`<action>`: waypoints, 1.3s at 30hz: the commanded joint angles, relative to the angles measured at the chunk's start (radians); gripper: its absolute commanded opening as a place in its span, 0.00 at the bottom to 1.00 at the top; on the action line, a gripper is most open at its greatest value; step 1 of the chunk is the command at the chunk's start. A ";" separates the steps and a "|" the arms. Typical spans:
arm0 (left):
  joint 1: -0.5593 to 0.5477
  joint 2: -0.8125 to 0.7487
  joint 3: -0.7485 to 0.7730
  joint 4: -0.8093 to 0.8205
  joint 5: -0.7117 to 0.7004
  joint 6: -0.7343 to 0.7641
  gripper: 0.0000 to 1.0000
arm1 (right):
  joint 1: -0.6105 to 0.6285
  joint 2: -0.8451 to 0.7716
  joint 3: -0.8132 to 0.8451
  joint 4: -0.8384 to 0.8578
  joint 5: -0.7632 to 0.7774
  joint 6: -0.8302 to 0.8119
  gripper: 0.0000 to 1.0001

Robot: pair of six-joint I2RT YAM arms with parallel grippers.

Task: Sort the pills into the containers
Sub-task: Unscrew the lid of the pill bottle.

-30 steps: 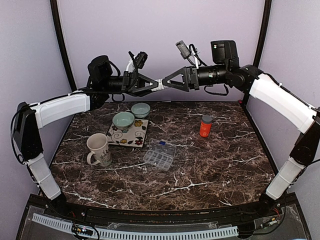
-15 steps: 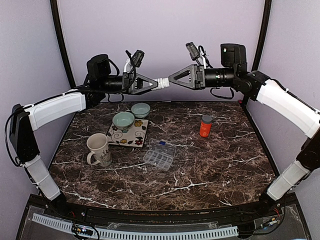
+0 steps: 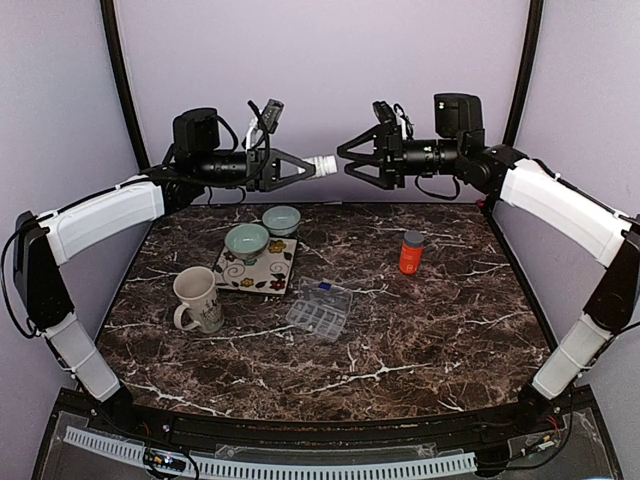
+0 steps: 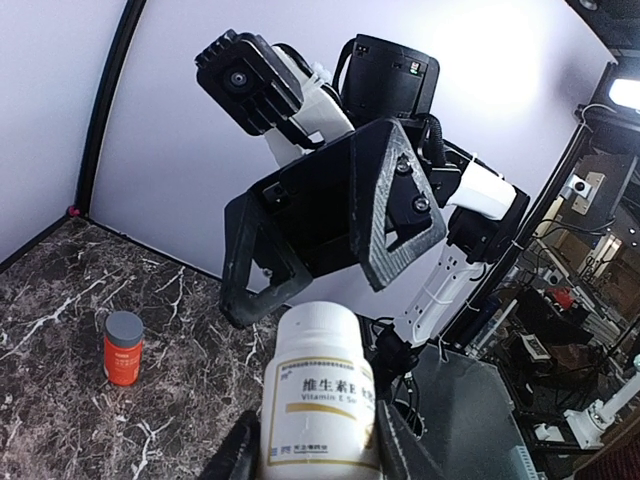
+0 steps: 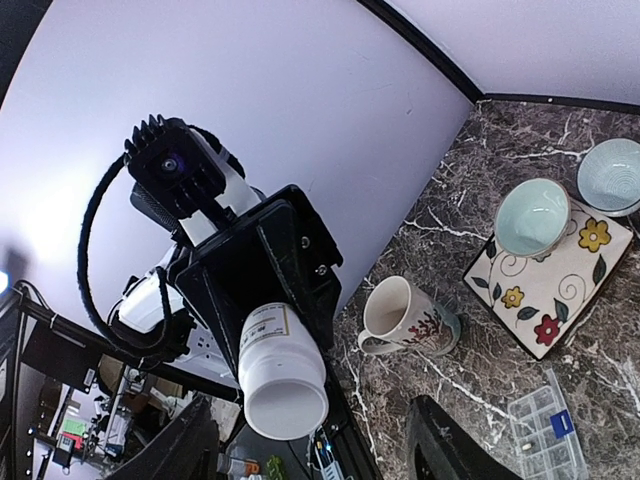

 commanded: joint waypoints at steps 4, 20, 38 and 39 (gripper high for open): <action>-0.018 -0.029 0.069 -0.101 -0.046 0.128 0.00 | 0.005 0.039 0.042 0.012 -0.020 0.052 0.62; -0.021 0.026 0.127 -0.157 -0.054 0.173 0.00 | 0.013 0.067 0.067 0.031 -0.047 0.073 0.57; -0.021 0.052 0.160 -0.156 -0.040 0.155 0.00 | 0.018 0.082 0.099 -0.031 -0.066 -0.025 0.00; -0.021 0.053 0.159 -0.138 -0.031 0.135 0.00 | 0.017 0.075 0.094 -0.029 -0.067 -0.048 0.00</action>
